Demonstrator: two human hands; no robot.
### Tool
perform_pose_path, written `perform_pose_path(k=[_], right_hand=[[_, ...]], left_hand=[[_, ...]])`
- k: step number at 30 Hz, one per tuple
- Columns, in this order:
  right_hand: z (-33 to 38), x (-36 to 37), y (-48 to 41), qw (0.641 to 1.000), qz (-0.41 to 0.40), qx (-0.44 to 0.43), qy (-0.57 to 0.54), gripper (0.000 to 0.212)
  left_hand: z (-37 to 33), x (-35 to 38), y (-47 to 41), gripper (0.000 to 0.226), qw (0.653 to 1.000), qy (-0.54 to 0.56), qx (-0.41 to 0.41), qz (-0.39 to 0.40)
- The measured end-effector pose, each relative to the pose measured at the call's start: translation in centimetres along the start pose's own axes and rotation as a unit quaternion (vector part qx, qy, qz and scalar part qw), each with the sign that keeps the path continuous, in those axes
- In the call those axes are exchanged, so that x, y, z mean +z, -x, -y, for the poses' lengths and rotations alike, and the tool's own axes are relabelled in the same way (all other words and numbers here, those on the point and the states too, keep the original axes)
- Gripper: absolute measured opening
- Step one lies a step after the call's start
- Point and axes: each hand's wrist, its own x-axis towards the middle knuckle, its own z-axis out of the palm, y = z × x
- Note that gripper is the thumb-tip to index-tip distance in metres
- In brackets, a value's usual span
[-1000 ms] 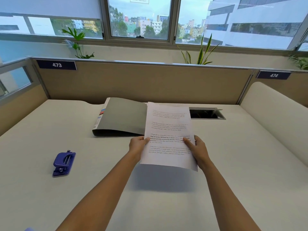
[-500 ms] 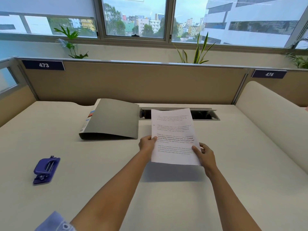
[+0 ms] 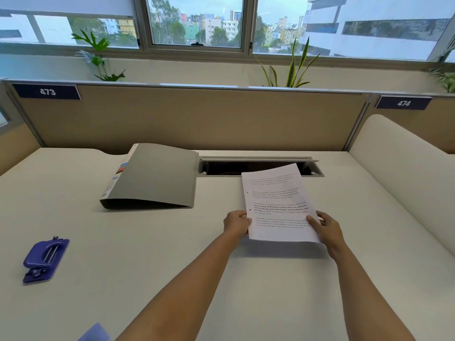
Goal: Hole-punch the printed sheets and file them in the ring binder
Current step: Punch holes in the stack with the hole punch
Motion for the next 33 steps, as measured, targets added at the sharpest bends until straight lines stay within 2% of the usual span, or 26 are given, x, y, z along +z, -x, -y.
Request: perform_pose_path(k=[4,12,16,20,29,33], right_hand=[[-0.4,-0.8,-1.3,0.997,-0.006,-0.012,0.079,0.042],[-0.7,-1.6,-2.7,0.967,-0.027,-0.010,0.252,0.042],[-0.6,-1.8,-2.7,0.955,-0.054,-0.013,0.290,0.046],[-1.0,-1.7,-2.7,0.947,-0.069,-0.022,0.312,0.050],[-1.5,-1.3,-2.5,0.905,-0.087,-0.058,0.413,0.035],[-0.6,-0.5,-2.0,0.919,-0.112,-0.065,0.373,0.037]], left_hand=[[0.6,1.5,-0.8,0.026,0.999,-0.038,0.012,-0.005],[1.4,3.9,-1.4,0.033,0.991,-0.125,0.046,-0.011],[1.2,4.7,-1.3,0.033,0.980,-0.179,0.086,-0.023],[1.0,5.4,-1.1,0.031,0.972,-0.216,0.087,-0.035],[1.3,5.7,-0.4,0.039,0.936,-0.321,0.142,0.013],[1.2,4.6,-0.6,0.045,0.913,-0.369,0.172,0.019]])
